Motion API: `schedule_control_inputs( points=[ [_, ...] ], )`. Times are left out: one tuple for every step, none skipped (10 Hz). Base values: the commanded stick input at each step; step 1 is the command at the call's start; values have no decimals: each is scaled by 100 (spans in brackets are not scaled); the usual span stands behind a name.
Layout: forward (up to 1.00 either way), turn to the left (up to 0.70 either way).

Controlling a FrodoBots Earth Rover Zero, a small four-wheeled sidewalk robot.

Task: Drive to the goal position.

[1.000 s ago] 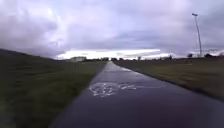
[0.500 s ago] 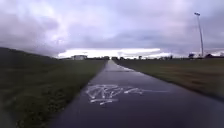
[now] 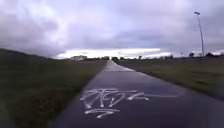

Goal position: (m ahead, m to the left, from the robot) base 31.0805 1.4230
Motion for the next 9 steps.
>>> schedule_control_inputs(
  points=[
    [0, 0],
    [0, 0],
    [0, 0],
    [0, 0],
    [0, 0],
    [0, 0],
    [0, 0],
    [40, 0],
    [70, 0]
  ],
)
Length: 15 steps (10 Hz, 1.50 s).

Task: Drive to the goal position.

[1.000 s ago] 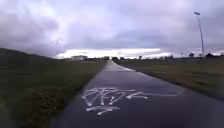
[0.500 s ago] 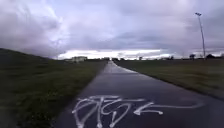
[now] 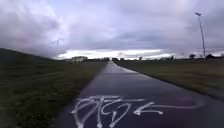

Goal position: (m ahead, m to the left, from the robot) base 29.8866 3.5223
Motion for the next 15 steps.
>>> schedule_control_inputs(
  points=[
    [70, 0],
    [70, 0],
    [70, 0],
    [70, 0],
    [70, 0],
    [70, 0],
    [70, 0],
    [70, 0],
    [70, 0],
    [70, 0],
    [70, 0],
    [70, 0],
    [70, 0],
    [70, 0],
    [70, 0]
  ],
)
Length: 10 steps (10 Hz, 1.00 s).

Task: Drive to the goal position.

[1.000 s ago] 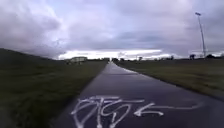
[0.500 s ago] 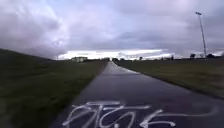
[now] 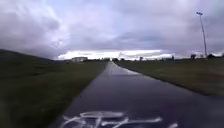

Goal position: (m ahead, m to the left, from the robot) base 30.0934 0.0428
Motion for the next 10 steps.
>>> schedule_control_inputs(
  points=[
    [70, 0],
    [70, 0],
    [70, 0],
    [70, 0],
    [70, 0],
    [70, 0],
    [70, 0],
    [70, 0],
    [70, 0],
    [70, 0]
  ],
)
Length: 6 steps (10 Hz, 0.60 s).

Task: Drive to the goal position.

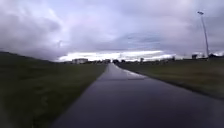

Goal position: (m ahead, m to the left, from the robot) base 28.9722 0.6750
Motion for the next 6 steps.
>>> schedule_control_inputs(
  points=[
    [70, 0],
    [70, 0],
    [70, 0],
    [70, 0],
    [70, 0],
    [70, 0]
  ],
)
